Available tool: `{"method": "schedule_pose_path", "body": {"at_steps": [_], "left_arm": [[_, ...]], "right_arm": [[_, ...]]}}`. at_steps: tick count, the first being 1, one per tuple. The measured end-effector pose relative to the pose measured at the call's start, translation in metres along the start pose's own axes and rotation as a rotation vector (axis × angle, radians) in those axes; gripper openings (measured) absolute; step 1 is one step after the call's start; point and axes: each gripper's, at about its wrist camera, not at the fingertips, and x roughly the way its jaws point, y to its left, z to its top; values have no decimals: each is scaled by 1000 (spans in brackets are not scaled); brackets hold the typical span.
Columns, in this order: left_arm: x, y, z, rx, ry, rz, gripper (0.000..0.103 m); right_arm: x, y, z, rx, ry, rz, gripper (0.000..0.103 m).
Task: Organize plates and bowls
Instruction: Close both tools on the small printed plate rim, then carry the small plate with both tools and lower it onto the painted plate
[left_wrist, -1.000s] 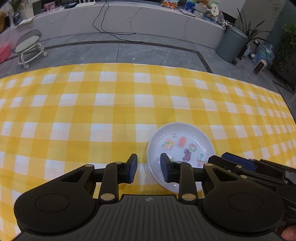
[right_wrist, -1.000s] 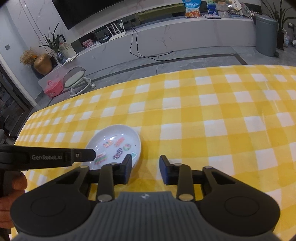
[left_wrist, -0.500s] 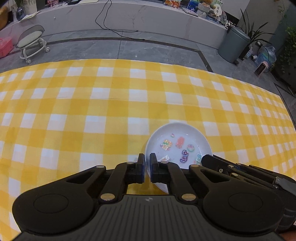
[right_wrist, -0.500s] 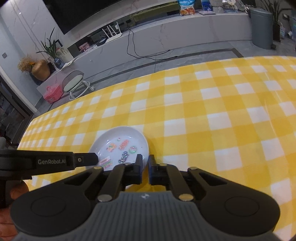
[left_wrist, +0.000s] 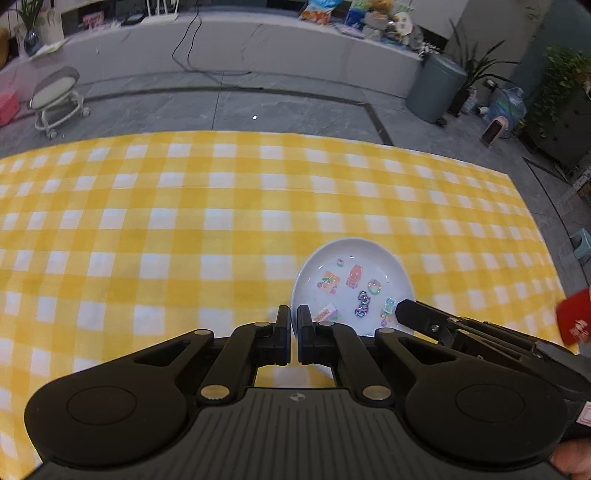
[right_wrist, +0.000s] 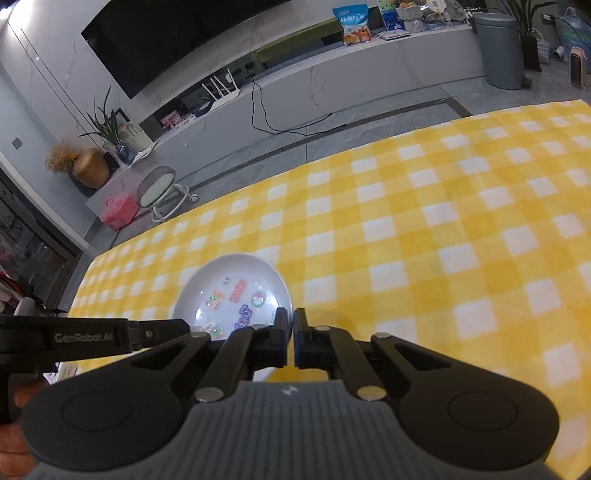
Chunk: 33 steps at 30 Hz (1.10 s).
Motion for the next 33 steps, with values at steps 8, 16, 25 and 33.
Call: {"method": "schedule_pose_path", "body": {"at_steps": [8,16,25,33], "left_arm": [[-41,-47,-39,-3,1,-34,3],[-69,-96,-95,19,-47,-54,4],[-64,-115,-150,-100,-49,-105,4],[-45,-112,-182,-189,-23,-82,3]], "right_arm": [[-79,-31,-34,12,-39,43,0],[-146,-65,-73,66,-65,78,0],[-173,-96,-108,130,-36,32,0],[-162,-111,-131,159,3,7,1]]}}
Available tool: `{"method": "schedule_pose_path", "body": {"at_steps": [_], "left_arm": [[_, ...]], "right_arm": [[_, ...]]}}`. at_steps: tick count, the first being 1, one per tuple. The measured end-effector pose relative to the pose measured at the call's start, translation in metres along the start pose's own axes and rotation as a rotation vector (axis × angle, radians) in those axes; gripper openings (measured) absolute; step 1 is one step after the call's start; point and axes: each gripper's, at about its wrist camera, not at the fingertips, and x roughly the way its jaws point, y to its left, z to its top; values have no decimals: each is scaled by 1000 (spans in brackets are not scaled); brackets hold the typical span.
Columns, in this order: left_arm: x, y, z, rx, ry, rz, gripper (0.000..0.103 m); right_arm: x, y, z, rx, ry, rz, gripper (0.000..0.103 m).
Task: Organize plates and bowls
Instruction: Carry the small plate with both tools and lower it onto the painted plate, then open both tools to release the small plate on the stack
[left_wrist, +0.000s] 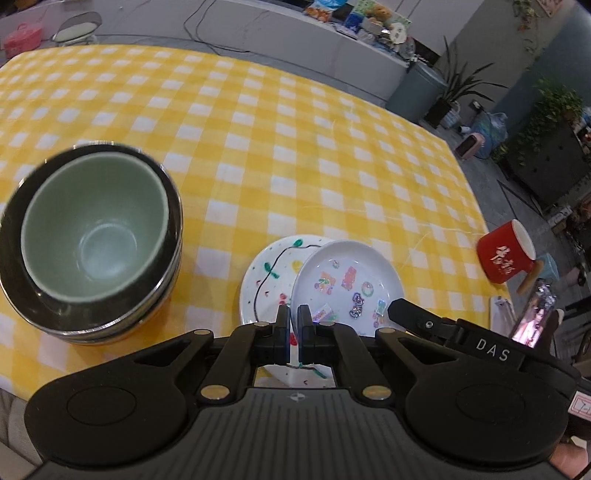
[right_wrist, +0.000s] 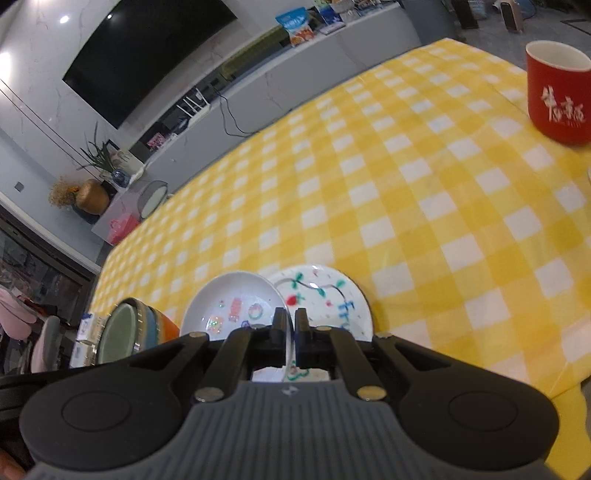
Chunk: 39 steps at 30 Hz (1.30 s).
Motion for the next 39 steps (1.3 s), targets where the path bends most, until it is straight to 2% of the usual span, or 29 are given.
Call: {"method": "schedule_pose_path", "body": {"at_steps": [4,9,13,30,35,39], "left_arm": [[12,4,-4,-17,4,25,3],[25,6,-4,-33,21,10,3],[33,3,-6,-13,16,39,3],[44,1,-8,23,32,56,4],[42,-3,-10,53,23,79,7],[36,-7,-9,87,-9,97,15]], "right_arm": [[11,-3,-4,-3,15,-16,1],[21,-13,-2,14,27,-41,1],[28,-18,-1,33,39,-37,1],[40,-18,0,-6,38,-85,1],[37,-13,-2,-45,24,-99,5],[34,-9,-3,-86,3,-123,9]]}}
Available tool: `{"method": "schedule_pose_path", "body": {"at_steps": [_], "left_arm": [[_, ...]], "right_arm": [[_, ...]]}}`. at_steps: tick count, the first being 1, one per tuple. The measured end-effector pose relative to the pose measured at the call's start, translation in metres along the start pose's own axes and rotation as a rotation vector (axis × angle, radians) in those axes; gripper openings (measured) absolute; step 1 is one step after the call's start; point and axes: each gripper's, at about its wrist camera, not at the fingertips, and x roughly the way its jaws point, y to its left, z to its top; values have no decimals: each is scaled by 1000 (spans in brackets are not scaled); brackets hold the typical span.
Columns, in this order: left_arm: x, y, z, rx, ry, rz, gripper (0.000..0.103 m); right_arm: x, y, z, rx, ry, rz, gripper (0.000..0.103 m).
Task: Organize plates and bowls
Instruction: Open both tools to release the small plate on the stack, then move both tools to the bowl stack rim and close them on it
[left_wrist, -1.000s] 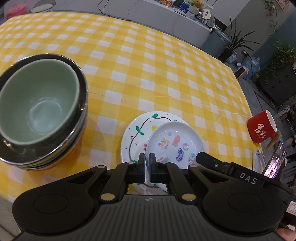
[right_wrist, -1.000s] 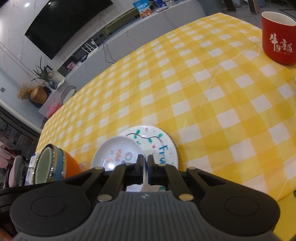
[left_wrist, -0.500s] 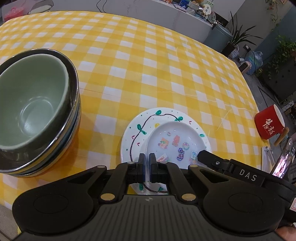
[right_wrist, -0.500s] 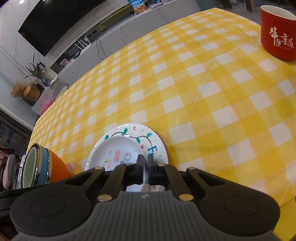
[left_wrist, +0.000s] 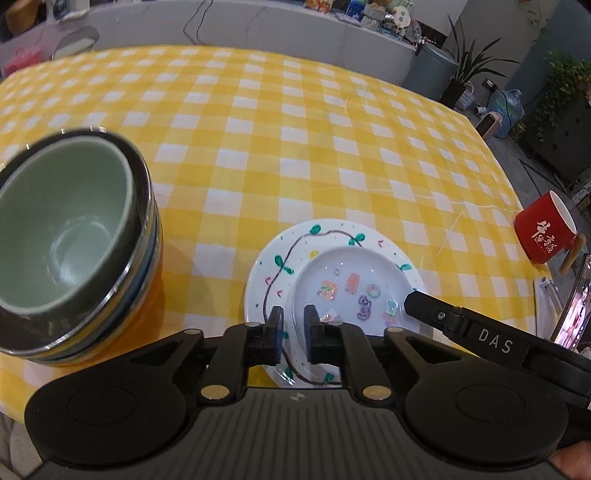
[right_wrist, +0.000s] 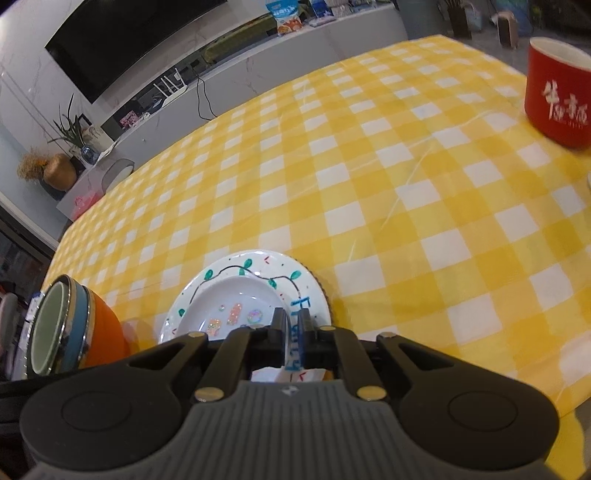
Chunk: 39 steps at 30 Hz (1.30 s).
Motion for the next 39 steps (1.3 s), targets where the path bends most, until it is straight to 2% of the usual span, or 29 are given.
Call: {"method": "schedule_pose_path", "body": {"at_steps": [2,4,8,10,16,20,26,31,35,39], "left_arm": [[-4,-2,1,13,-10,2,19],[-9,-2,1,21,-17,-6,25],[-25,-7,0,50,-51,-16,29],[-36,-9,-1,73,-75,-18,37],[-78,0,-1,130,-173,-13,51],[-100,18,0,152,-202,33,52],[-126,59,-1,90,-256,121,52],[-133,94,0,14,-278,205,53],[-131,122,2,-84,-270,212,53],[-127,146,3,-196,-253,160,54]], "right_arm": [[-3,1,1,-9,-13,0,15],[-7,2,1,-18,-27,-2,26],[-18,9,2,-47,-64,-10,30],[-23,13,2,-60,-81,-3,36],[-38,31,-5,-106,-116,21,47],[-46,48,-12,-98,-117,58,57],[-56,82,-25,-95,-122,126,64],[-52,115,-34,-122,-116,112,66],[-45,134,-36,-115,-108,76,71],[-33,146,-34,-102,-70,86,71]]}}
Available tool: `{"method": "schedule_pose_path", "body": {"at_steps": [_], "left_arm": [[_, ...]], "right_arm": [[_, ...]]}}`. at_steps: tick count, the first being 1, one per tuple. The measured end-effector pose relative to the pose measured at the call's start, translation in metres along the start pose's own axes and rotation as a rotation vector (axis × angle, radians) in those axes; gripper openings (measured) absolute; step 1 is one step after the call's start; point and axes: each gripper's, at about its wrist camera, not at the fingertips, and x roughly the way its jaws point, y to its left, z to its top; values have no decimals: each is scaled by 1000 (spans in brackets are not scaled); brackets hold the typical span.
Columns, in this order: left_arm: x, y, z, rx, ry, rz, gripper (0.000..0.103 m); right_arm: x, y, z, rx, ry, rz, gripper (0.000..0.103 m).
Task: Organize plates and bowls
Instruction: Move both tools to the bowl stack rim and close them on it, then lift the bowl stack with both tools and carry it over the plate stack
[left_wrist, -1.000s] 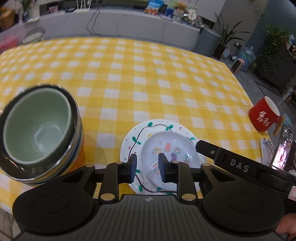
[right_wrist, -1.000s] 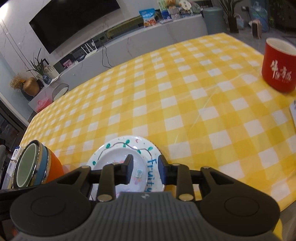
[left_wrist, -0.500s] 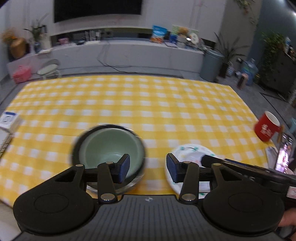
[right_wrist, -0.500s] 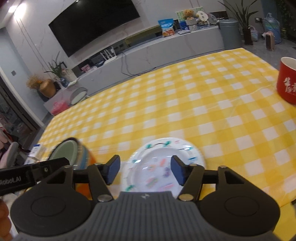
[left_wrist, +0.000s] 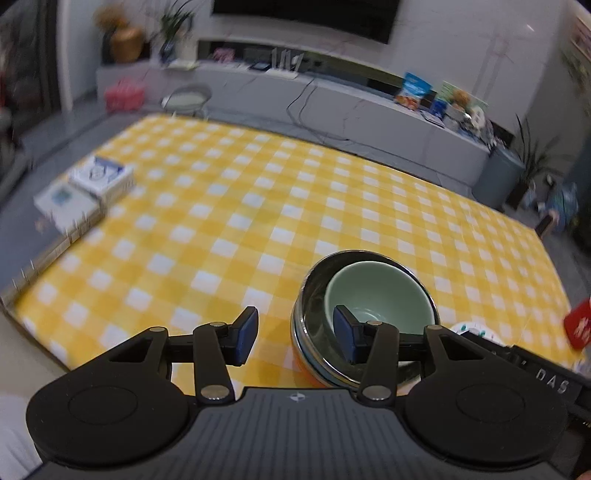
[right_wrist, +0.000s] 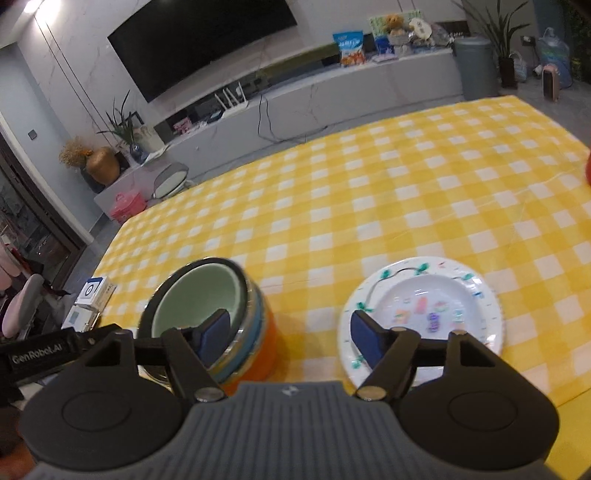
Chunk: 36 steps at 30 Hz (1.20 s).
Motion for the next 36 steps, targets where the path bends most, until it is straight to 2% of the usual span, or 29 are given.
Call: {"method": "schedule_pose_path", "body": {"at_steps": [4,10,20,27,31,34,36], "left_arm": [[13,15,-1,-90,48,-61,57],[38,18,0,-111,93,-50,62],[72,25,-4,-198,176,-117,61],[89,32,-11,-259,210,-158,57],[91,35,-12,-278,202,-188,56],[92,35,-12,-283,201,-193,56],[93,35,-11,-284,203,-195,55]], "right_arm": [[20,9,2,18,53,-2,71],[43,15,3,45,103,-14,70],[73,6,0,141,179,51,68],[93,-5,-6,208,239,113,68],[102,-12,-10,277,268,164,66],[104,-16,-10,308,281,201,58],[104,-16,-11,318,285,206,58]]}}
